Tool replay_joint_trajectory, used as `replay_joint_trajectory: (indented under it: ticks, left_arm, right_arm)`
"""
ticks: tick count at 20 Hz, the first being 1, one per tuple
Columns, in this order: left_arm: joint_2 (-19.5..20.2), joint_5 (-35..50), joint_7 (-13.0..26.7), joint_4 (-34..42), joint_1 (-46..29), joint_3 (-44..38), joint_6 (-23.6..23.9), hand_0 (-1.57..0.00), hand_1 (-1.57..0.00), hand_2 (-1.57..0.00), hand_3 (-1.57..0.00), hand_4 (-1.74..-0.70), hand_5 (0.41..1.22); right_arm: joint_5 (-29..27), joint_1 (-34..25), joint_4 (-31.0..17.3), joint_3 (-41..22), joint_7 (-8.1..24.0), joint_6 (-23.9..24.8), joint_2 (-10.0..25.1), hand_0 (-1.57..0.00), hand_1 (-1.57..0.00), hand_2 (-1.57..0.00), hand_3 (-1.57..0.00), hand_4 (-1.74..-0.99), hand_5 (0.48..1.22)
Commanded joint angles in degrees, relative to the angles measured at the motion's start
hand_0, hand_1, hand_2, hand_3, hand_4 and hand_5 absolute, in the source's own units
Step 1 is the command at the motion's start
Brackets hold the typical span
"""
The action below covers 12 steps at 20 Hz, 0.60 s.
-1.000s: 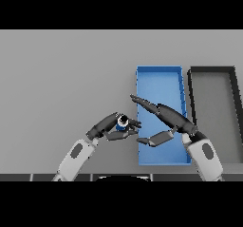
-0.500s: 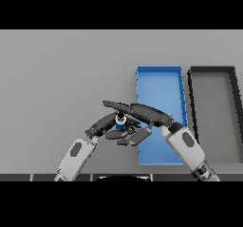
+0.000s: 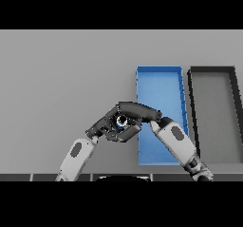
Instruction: Pick up the blue pipe and place it into the blue bin.
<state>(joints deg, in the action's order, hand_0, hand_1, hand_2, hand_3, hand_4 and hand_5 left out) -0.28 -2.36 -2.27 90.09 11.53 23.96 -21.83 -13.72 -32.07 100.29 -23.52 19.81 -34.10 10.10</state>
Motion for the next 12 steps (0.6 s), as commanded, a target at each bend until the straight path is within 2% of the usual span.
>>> replay_joint_trajectory:
  ticks: [1,3,5,7,9,12]
  left_arm:
    - [0.05,0.67,0.87,0.71,-0.17,-0.08,-0.53,-1.57,-1.57,-1.55,-1.27,-1.68,1.221]
    - [-0.45,-0.44,0.33,0.02,0.5,0.0,-0.39,-1.57,-1.57,-1.56,-1.33,-1.7,1.221]
    - [-0.81,-0.87,-1.67,-0.64,0.57,-0.11,-0.56,-1.57,-1.57,-1.55,-1.37,-1.72,1.221]
    - [-0.62,-1.33,-1.88,-0.37,-0.33,0.04,-0.73,-1.57,-1.57,-1.55,-1.4,-1.73,1.221]
    - [-0.99,-2.13,-3.45,-1.13,0.67,-0.35,-0.34,-1.57,-1.57,-1.55,-1.43,-1.73,1.221]
    - [-0.92,-1.56,-2.64,-0.21,0.43,-0.74,-0.72,-1.57,-1.57,-1.56,-1.42,-1.73,1.221]
  right_arm:
    - [-1.04,0.43,0.05,0.44,-0.9,0.27,-0.38,-1.19,-1.19,-1.2,-1.03,-1.513,0.671]
    - [-1.29,1.44,0.38,0.19,-1.93,0.78,-1.34,-1.32,-1.33,-1.33,-1.23,-1.481,0.869]
    - [0.49,2.29,1.25,-0.2,-3.69,-0.03,-1.47,-1.41,-1.42,-1.42,-1.35,-1.474,0.996]
    - [2.5,3.03,1.2,-0.53,-5.31,-0.58,-1.91,-1.47,-1.47,-1.47,-1.43,-1.481,1.077]
    - [1.4,3.97,1.72,-0.68,-4.16,-0.43,-3.46,-1.51,-1.51,-1.51,-1.48,-1.488,1.129]
    - [-1.6,4.37,2.01,0.89,-2.09,0.19,-4.6,-1.54,-1.54,-1.54,-1.52,-1.493,1.174]
